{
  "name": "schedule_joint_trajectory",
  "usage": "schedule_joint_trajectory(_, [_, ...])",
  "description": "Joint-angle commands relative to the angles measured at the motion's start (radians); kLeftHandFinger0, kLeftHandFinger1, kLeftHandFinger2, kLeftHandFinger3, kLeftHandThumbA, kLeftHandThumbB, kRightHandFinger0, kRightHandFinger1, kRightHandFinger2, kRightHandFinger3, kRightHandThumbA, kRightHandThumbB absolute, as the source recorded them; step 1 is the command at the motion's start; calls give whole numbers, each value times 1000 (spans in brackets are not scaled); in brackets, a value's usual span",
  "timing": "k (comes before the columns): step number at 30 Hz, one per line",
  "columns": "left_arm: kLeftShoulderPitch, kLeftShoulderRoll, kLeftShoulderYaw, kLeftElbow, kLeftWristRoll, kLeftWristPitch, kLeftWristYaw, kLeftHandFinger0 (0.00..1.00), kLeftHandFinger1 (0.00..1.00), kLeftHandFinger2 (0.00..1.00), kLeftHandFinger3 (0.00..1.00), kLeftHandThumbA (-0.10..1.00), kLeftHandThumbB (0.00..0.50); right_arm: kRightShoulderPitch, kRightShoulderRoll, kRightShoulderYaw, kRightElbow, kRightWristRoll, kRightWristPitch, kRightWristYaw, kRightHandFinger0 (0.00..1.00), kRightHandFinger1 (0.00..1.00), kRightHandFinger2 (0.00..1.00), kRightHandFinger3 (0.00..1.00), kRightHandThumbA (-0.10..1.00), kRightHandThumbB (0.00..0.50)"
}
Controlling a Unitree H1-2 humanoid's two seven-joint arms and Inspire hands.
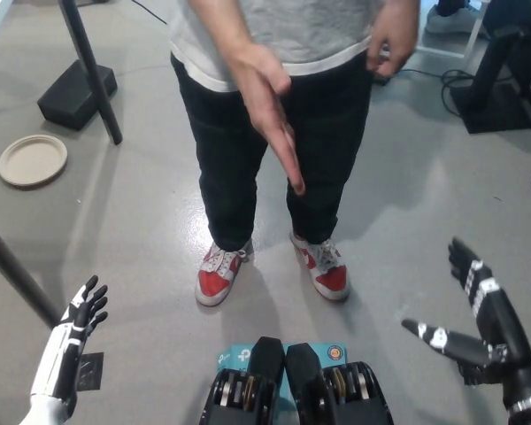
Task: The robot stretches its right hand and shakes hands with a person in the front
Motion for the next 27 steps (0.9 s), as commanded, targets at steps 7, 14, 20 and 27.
schedule_joint_trajectory(7, [-6, 7, 0, -45, -31, -37, -24, 1000, 1000, 1000, 1000, 1000, 186, -227, -9, 17, -211, -53, 259, 6, 1000, 1000, 1000, 1000, 1000, 303])
schedule_joint_trajectory(14, [-8, 11, 6, -46, -25, -38, -22, 1000, 1000, 1000, 1000, 1000, 184, -435, -21, 76, -190, -128, 436, 24, 1000, 1000, 1000, 1000, 1000, 384])
schedule_joint_trajectory(20, [-10, 15, 4, -40, -26, -43, -27, 1000, 1000, 1000, 1000, 1000, 193, -576, 5, 131, -93, -157, 536, 26, 1000, 1000, 1000, 1000, 1000, 396])
schedule_joint_trajectory(27, [-16, 15, 1, -53, -27, -31, -29, 1000, 1000, 1000, 1000, 1000, 178, -697, 23, 181, 60, -158, 553, 48, 1000, 1000, 1000, 1000, 1000, 368])
